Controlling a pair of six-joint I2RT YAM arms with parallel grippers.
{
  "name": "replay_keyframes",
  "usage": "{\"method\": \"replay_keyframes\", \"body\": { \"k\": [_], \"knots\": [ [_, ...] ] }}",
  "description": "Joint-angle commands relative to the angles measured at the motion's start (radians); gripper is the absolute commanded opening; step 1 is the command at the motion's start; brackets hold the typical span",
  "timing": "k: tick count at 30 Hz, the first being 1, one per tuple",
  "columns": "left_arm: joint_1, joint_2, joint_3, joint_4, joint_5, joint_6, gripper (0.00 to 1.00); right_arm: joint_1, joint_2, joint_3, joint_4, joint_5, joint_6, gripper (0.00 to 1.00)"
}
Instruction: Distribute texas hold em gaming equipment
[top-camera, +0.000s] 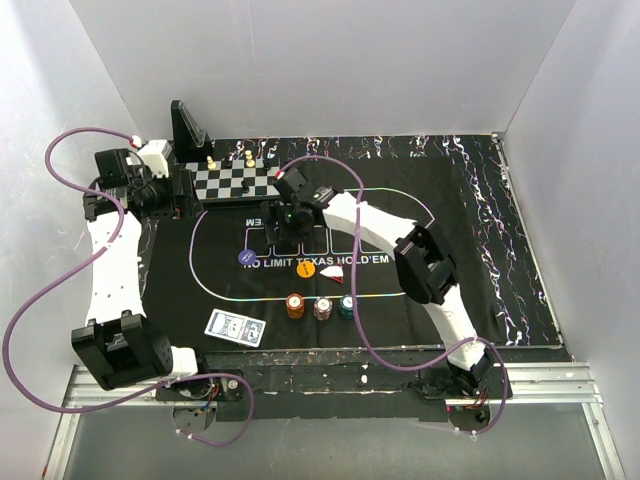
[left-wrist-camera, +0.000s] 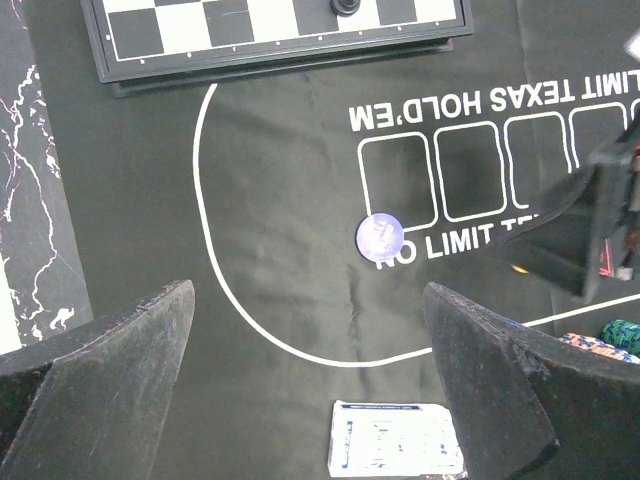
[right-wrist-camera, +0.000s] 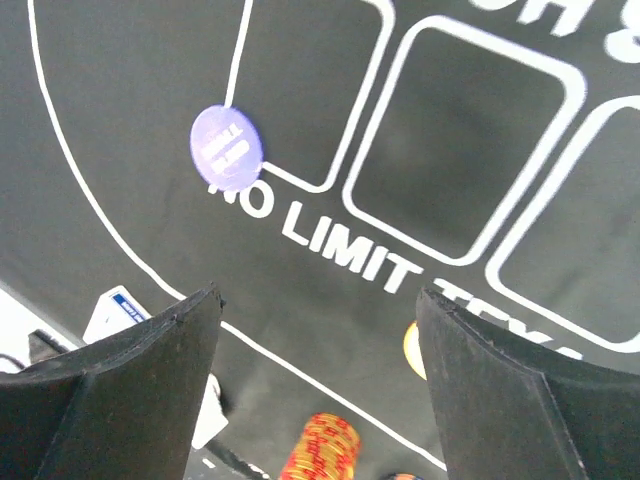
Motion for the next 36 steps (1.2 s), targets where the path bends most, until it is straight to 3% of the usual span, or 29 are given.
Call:
{"method": "replay_keyframes", "body": {
  "k": [1, 15, 22, 27, 33, 36],
  "knots": [
    [0.014, -0.012, 0.039, -0.013, 0.035, 0.01, 1.0, -0.002, -0.085, -0.056, -0.062, 0.166, -0.085, 0.86],
    [0.014, -0.009, 0.066, -0.037, 0.076, 0.005, 1.0, 0.058, -0.108, -0.205, -0.126, 0.335, -0.12, 0.91],
    [0.014, -0.015, 0.058, -0.04, 0.078, 0.006, 1.0, 0.065, -0.111, -0.283, -0.09, 0.322, -0.106, 0.87],
    [0.016, -0.017, 0.062, -0.043, 0.082, 0.005, 1.0, 0.065, -0.079, -0.277, -0.083, 0.332, -0.103, 0.77],
    [0.016, -0.006, 0.071, -0.049, 0.075, 0.006, 1.0, 0.064, -0.039, -0.225, -0.1, 0.347, -0.111, 0.52],
    [0.014, -0.005, 0.074, -0.049, 0.07, 0.011, 1.0, 0.058, -0.027, -0.212, -0.114, 0.373, -0.117, 0.47]
  ]
}}
